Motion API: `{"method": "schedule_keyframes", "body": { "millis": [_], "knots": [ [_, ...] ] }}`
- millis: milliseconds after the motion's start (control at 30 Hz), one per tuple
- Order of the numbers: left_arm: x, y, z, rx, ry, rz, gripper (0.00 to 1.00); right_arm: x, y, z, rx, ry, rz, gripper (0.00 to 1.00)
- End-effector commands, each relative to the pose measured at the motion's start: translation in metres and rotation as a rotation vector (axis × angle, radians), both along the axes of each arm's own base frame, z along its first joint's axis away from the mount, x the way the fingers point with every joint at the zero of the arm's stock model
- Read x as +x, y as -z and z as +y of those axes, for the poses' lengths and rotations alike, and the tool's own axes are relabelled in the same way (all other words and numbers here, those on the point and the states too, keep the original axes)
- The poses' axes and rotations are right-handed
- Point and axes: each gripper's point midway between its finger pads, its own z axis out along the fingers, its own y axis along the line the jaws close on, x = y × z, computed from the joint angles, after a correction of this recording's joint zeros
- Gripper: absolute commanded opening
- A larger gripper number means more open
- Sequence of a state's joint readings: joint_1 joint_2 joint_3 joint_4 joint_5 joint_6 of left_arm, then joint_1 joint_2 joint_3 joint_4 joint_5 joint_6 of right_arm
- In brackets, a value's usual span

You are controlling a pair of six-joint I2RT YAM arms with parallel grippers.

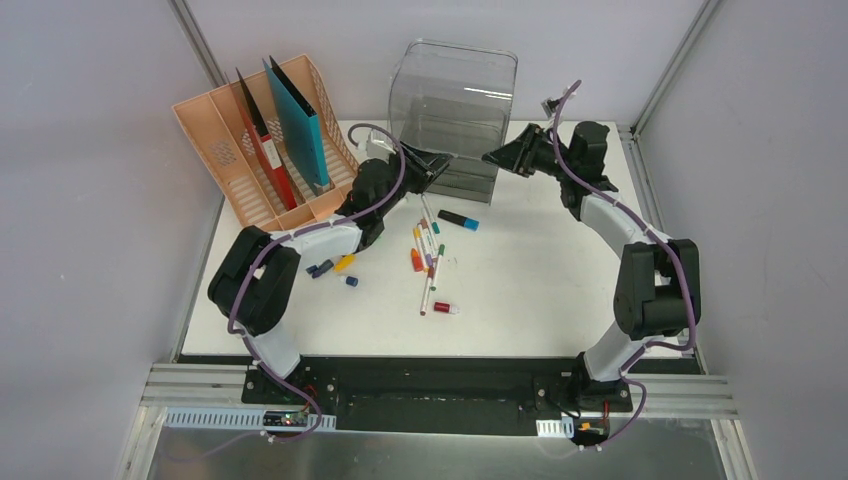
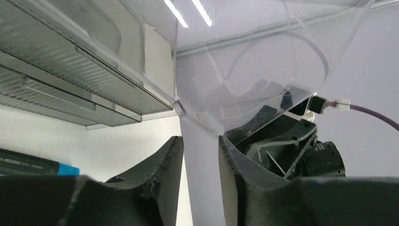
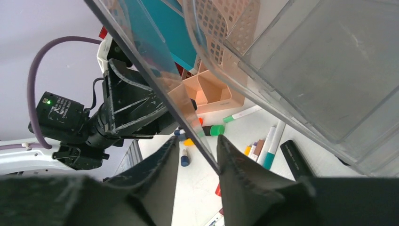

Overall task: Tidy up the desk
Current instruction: Open the drawer in the storage box.

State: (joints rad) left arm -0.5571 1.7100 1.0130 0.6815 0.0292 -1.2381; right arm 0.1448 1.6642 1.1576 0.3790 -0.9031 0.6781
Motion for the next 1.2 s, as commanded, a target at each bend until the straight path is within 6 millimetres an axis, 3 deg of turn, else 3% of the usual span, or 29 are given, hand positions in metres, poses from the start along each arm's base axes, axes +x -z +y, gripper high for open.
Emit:
{"method": "schedule_keyframes", "body": {
  "millis": [0, 167, 300, 433, 633, 800, 1000, 1167],
  "knots": [
    [-0.023, -0.049, -0.005, -0.004, 0.091, -0.171, 0.39, 0.002, -0.025, 0.0, 0.019, -0.021, -0.103, 0.33],
    [-0.049, -0.055, -0.004, 0.091, 0.178, -0.322, 0.54, 0.004, -0.021, -0.012, 0.013, -0.006, -0.101, 0.2],
    [-0.078, -0.055, 0.001, 0.239, 0.253, -0.482, 0.61, 0.002, -0.023, -0.02, 0.021, -0.005, -0.098, 0.15],
    [-0.102, -0.027, 0.019, 0.428, 0.298, -0.475, 0.68, 0.0, -0.029, -0.026, 0.031, 0.002, -0.108, 0.12],
    [-0.128, 0.015, 0.063, 0.677, 0.259, -0.426, 0.73, -0.007, -0.039, -0.028, 0.034, -0.01, -0.135, 0.09],
    [-0.141, 0.049, 0.115, 0.863, 0.138, -0.308, 0.95, -0.01, -0.043, -0.033, 0.035, -0.006, -0.146, 0.09],
    [-0.158, 0.077, 0.134, 0.988, 0.193, -0.208, 0.96, -0.008, -0.042, -0.037, 0.046, 0.0, -0.132, 0.09],
    [-0.154, 0.097, 0.147, 1.114, 0.216, -0.132, 0.92, -0.006, -0.04, -0.041, 0.06, 0.007, -0.112, 0.09]
  ]
}}
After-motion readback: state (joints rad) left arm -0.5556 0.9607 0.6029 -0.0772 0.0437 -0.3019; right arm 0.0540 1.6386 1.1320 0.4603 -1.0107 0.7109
